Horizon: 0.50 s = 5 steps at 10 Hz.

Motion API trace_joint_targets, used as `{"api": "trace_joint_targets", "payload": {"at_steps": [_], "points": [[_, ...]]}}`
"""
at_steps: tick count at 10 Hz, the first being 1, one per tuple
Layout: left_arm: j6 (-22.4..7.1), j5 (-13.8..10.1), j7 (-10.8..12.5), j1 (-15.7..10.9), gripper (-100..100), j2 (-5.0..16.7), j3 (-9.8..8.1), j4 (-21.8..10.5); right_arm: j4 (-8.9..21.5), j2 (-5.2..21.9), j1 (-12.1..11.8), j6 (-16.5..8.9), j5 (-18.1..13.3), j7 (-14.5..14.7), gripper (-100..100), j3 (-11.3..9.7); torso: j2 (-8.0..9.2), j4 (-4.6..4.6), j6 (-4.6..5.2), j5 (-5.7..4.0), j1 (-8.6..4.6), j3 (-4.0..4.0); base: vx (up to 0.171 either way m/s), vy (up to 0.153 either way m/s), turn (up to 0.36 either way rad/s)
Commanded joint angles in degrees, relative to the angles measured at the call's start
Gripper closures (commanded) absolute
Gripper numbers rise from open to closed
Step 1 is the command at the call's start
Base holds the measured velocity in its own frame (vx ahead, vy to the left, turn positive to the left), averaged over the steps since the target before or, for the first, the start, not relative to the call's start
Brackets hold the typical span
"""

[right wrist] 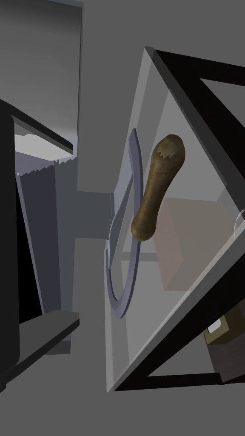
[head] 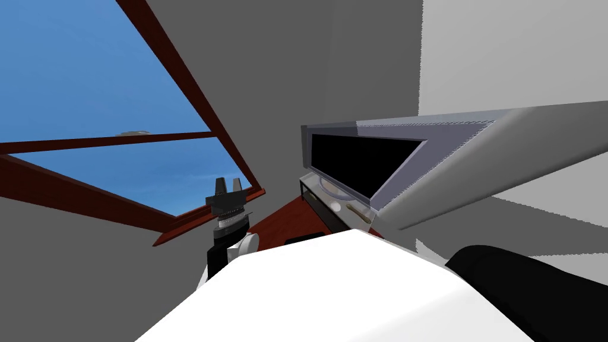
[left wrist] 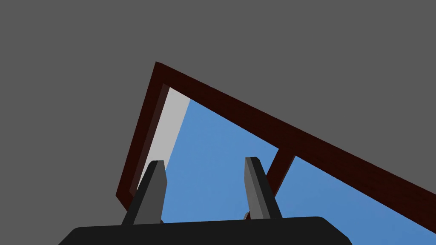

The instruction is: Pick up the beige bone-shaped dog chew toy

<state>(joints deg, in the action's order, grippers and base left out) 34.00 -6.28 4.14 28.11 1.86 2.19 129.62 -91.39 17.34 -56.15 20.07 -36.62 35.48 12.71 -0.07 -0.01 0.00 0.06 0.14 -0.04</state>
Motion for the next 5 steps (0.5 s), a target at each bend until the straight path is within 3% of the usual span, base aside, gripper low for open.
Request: {"api": "trace_joint_targets", "payload": {"at_steps": [1,4,5], "points": [[0.00,0.00,0.00,0.00,0,0.00,0.00,0.00,2.29,0.07,0.02,-0.05,-0.56,1.53,-100,0.40,0.00,0.00,0.00,0.00,0.00,0.00,0.083,0.028,0.105],[0.00,0.00,0.00,0.01,0,0.00,-0.01,0.00,7.52,0.99,-1.23,-1.57,-2.53,6.35,-100,1.56,-0.11,-0.03,0.03,0.00,0.00,-0.07,0.104,0.036,0.143],[0.00,0.00,0.00,0.01,0,0.00,0.00,0.00,7.52,0.99,-1.23,-1.57,-2.53,6.35,-100,1.56,-0.17,-0.04,0.00,0.01,0.01,-0.10,0.098,0.022,0.085]]}}
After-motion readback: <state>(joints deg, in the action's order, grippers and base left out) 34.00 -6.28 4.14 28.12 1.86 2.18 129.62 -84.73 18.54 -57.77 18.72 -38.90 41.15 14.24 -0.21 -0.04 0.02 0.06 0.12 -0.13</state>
